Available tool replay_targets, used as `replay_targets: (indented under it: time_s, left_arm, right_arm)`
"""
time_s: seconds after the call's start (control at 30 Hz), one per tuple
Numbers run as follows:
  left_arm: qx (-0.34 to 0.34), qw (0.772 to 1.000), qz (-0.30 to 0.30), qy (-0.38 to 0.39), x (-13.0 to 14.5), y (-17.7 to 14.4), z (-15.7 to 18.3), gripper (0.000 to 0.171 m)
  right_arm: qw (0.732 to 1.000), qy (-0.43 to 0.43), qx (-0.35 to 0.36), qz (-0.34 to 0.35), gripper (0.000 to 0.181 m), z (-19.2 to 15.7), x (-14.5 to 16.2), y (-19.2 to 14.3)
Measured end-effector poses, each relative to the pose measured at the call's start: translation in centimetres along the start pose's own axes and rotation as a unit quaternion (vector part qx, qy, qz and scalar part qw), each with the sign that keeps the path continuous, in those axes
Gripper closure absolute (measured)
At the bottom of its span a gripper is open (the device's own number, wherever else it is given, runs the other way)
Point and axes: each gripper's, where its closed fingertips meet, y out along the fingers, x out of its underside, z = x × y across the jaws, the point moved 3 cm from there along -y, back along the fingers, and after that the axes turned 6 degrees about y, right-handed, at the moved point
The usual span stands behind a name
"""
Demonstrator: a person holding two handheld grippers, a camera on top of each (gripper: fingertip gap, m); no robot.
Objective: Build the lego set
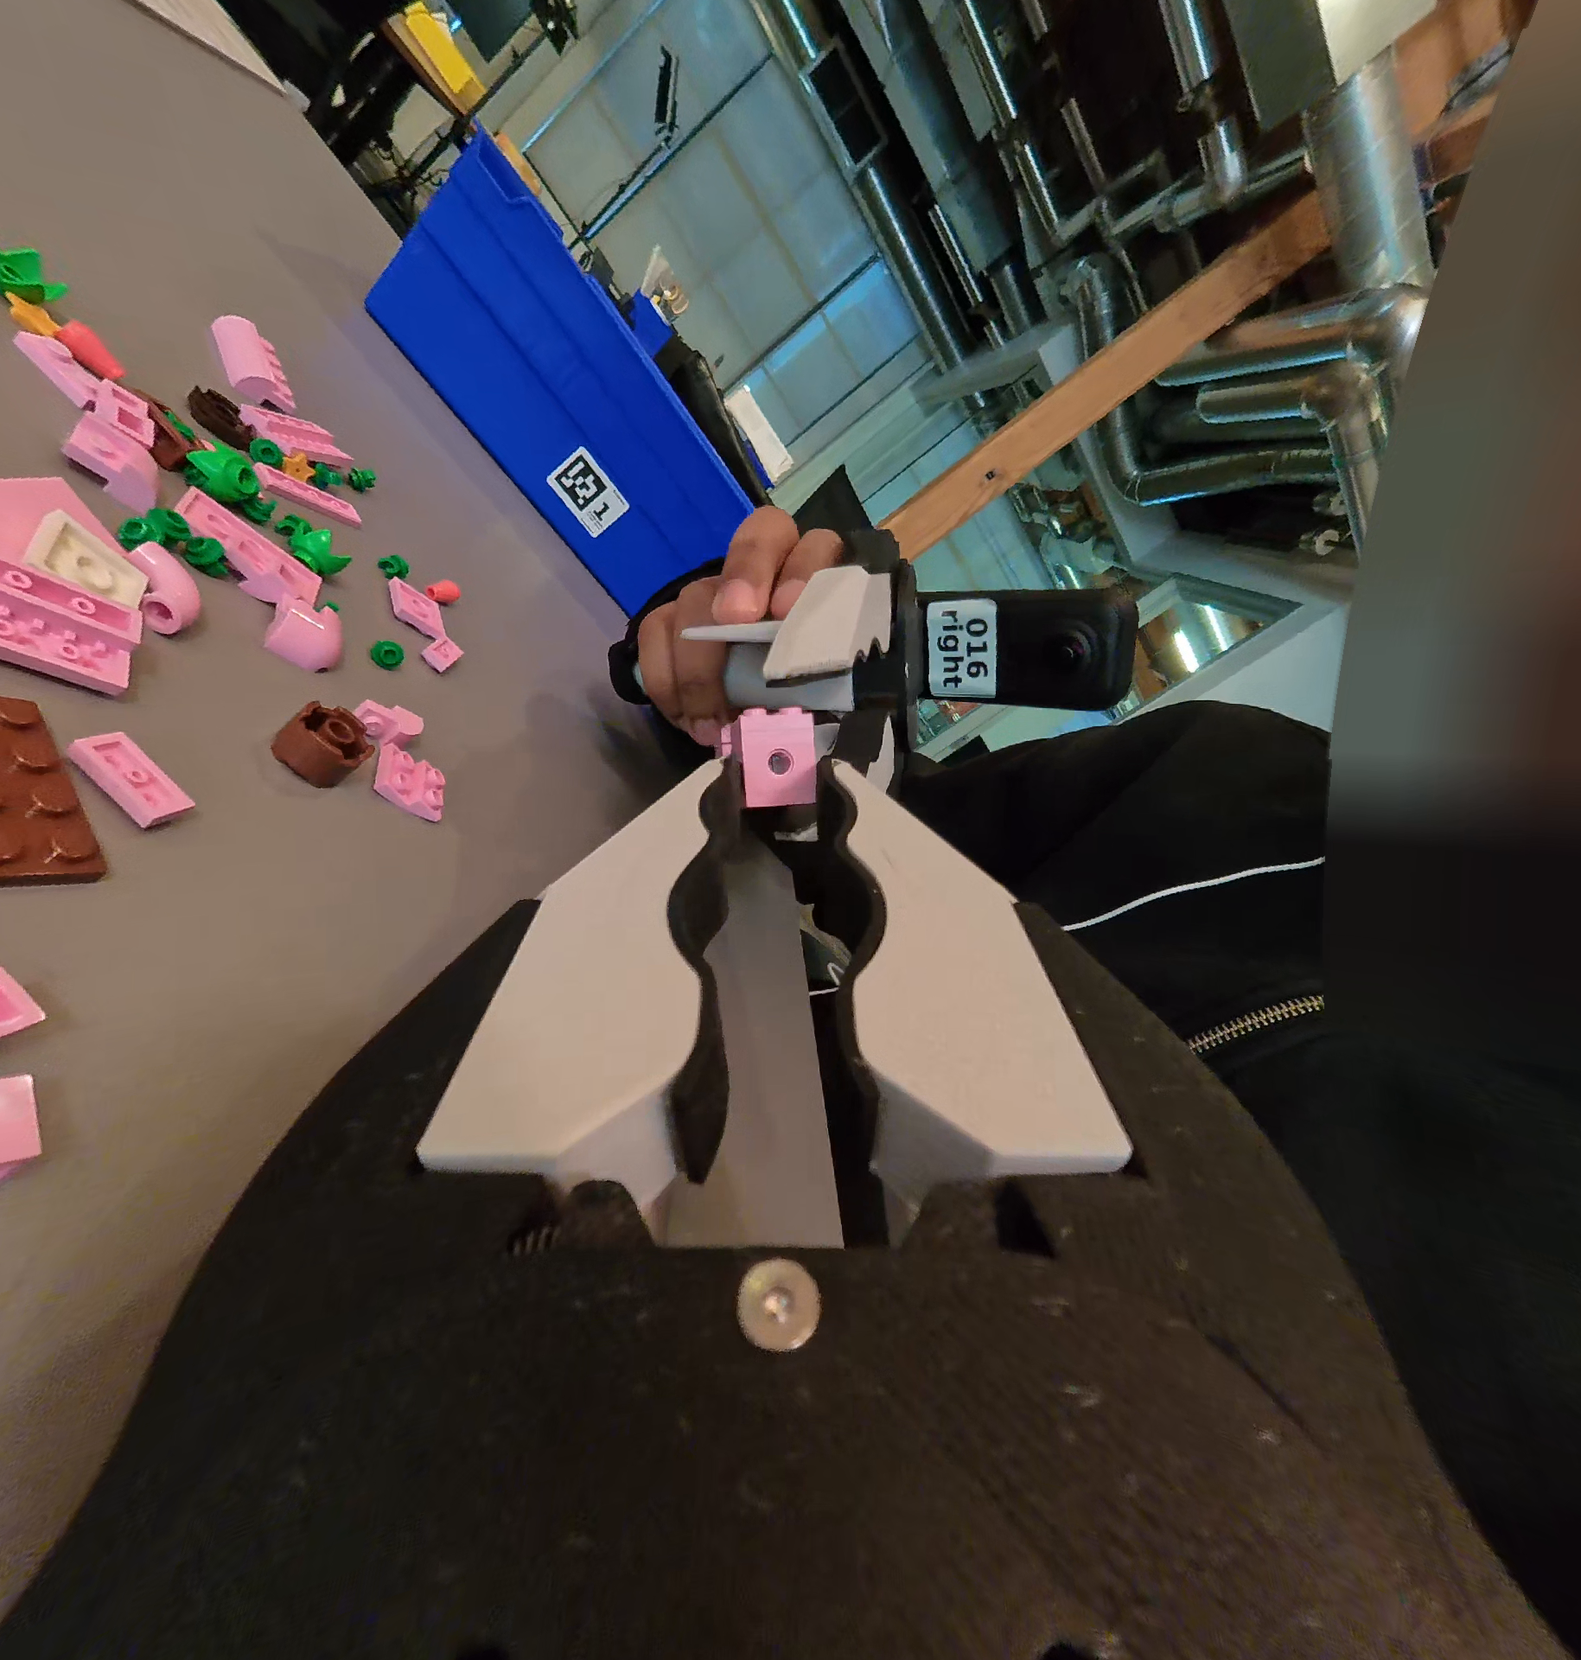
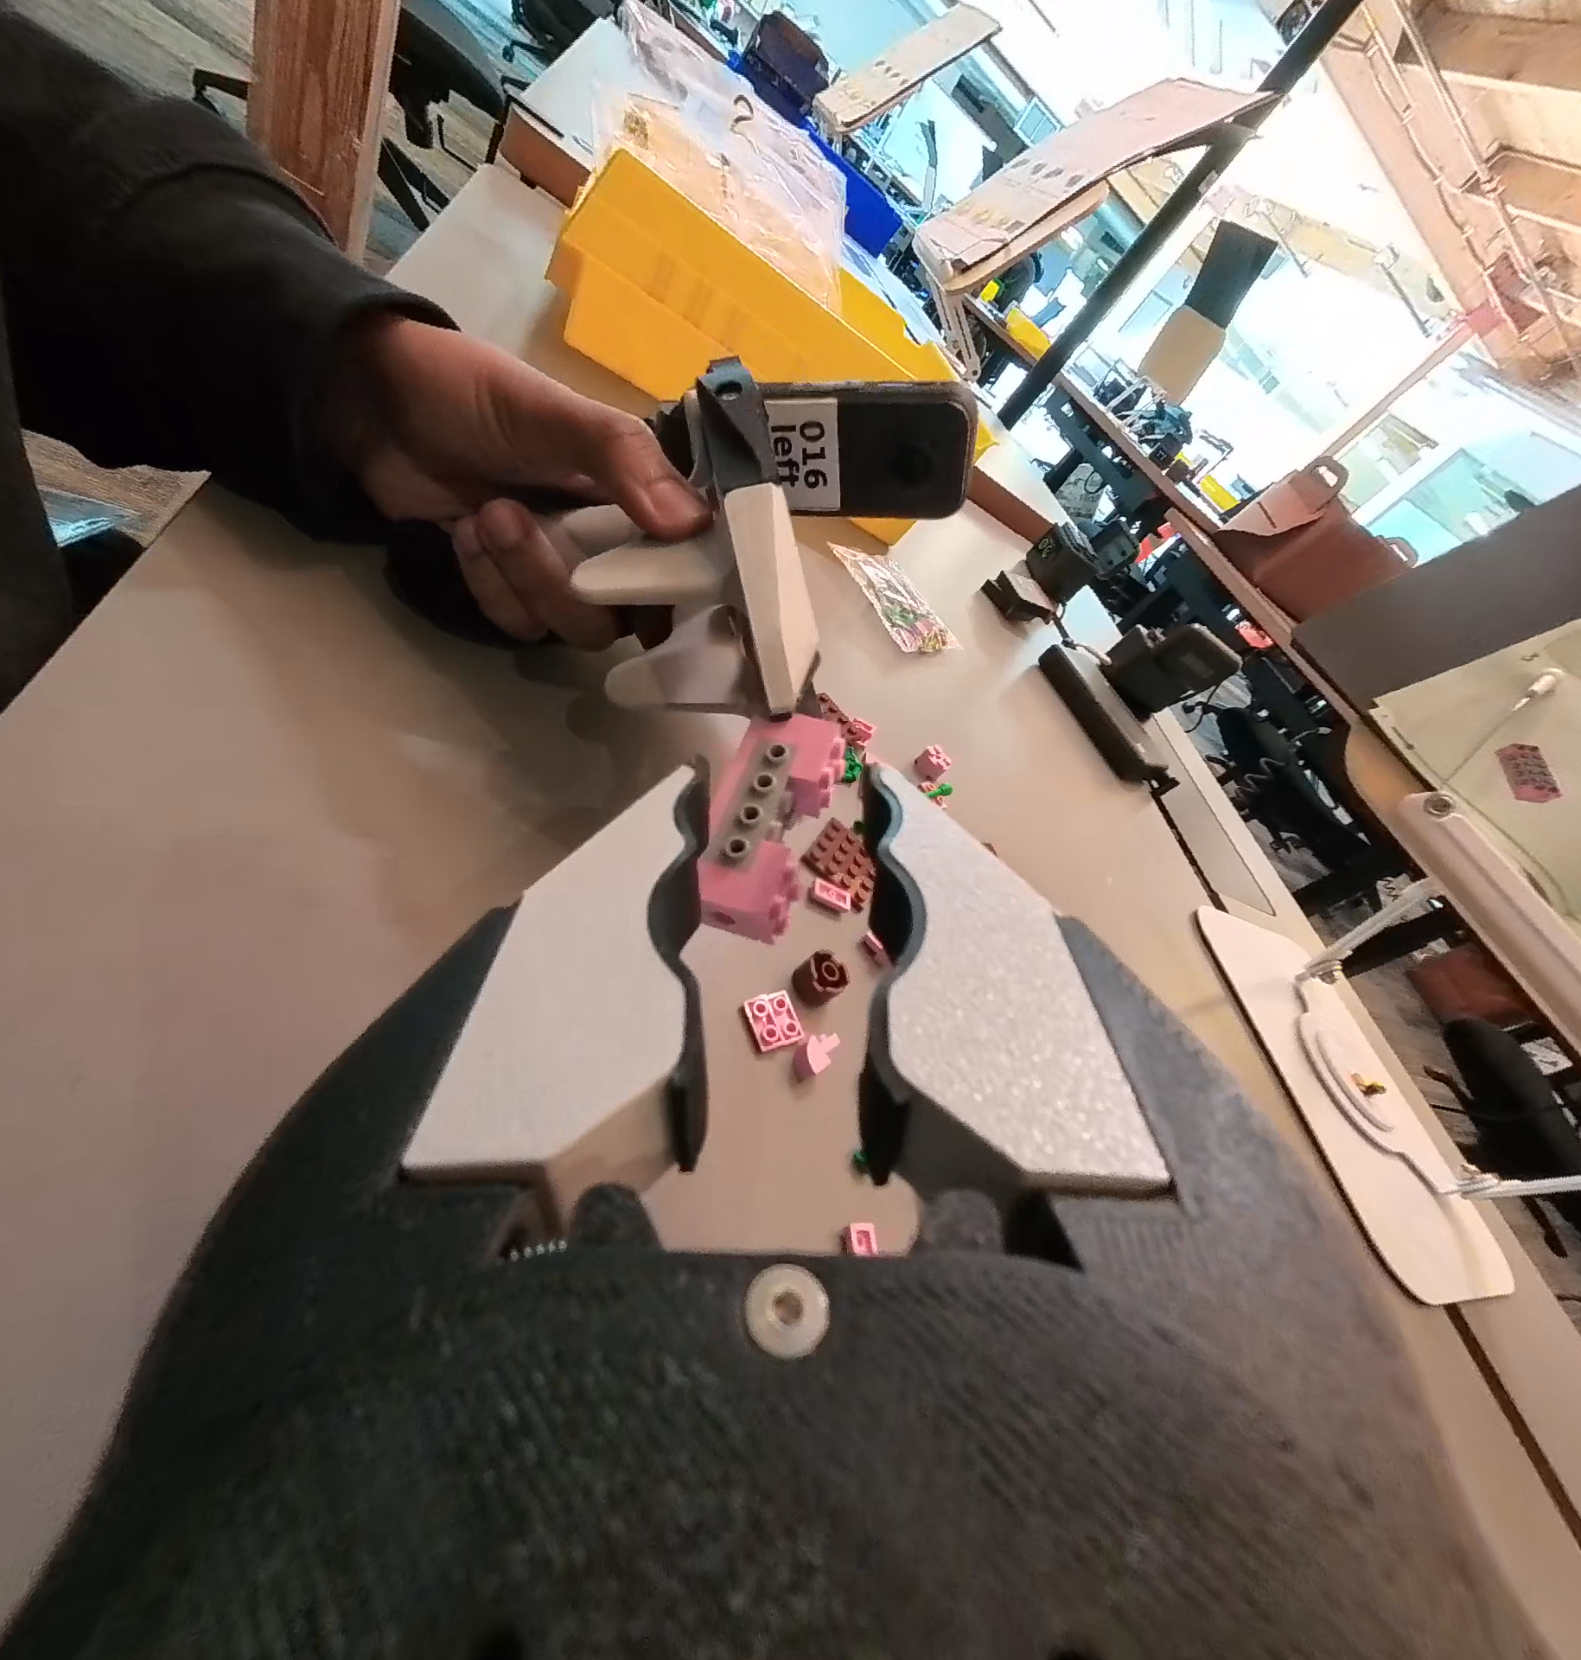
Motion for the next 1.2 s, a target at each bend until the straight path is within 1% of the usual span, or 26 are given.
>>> replay_targets:
  time_s: [0.2,0.27,0.33,0.47,0.57,0.67,0.7,0.73,0.77,0.87,0.93,1.03,1.13,1.2]
  left_arm:
    - [0.002,1.000,-0.001,0.001,0.0,0.0,0.1,0.158]
    - [0.003,1.000,-0.002,0.002,0.0,0.0,0.1,0.159]
    - [0.004,1.000,-0.005,0.004,0.1,0.1,0.2,0.159]
    - [0.004,1.000,-0.012,0.012,0.3,0.2,0.3,0.159]
    - [-0.015,0.999,-0.019,0.032,0.3,0.3,0.1,0.158]
    - [-0.036,0.997,-0.031,0.057,0.5,0.4,0.0,0.149]
    - [-0.044,0.996,-0.037,0.062,0.7,0.5,-0.1,0.148]
    - [-0.053,0.995,-0.043,0.067,0.8,0.5,-0.3,0.150]
    - [-0.064,0.994,-0.047,0.071,0.8,0.5,-0.5,0.155]
    - [-0.071,0.993,-0.050,0.076,0.8,0.5,-0.5,0.157]
    - [-0.072,0.994,-0.044,0.076,0.7,0.4,-0.6,0.157]
    - [-0.072,0.994,-0.029,0.080,0.2,0.0,-0.5,0.157]
    - [-0.064,0.994,-0.022,0.083,0.0,0.0,-0.2,0.157]
    - [-0.063,0.994,-0.020,0.090,-0.1,0.0,0.0,0.158]
  right_arm:
    - [1.000,-0.001,-0.002,0.002,0.151,-0.1,-0.1,0.0]
    - [1.000,-0.004,-0.005,0.001,0.158,-0.2,-0.1,0.0]
    - [1.000,-0.006,-0.006,-0.003,0.159,-0.2,-0.2,-0.1]
    - [1.000,0.011,-0.019,-0.017,0.160,-0.1,-0.3,-0.2]
    - [0.999,0.014,-0.026,-0.022,0.160,-0.1,0.0,-0.1]
    - [0.999,-0.001,-0.027,-0.030,0.160,-0.5,0.4,0.1]
    - [0.999,-0.011,-0.026,-0.035,0.160,-0.6,0.6,0.2]
    - [0.999,-0.022,-0.025,-0.039,0.160,-0.8,0.7,0.3]
    - [0.998,-0.030,-0.024,-0.040,0.160,-0.9,0.8,0.4]
    - [0.999,-0.036,-0.021,-0.033,0.159,-0.9,0.6,0.3]
    - [1.000,0.005,-0.018,-0.011,0.132,-0.5,0.1,0.2]
    - [0.994,0.105,-0.033,0.007,0.114,0.6,0.2,0.0]
    - [0.976,0.212,-0.051,0.011,0.113,1.9,1.1,-0.2]
    - [0.953,0.289,-0.090,0.013,0.113,2.1,1.7,-0.2]
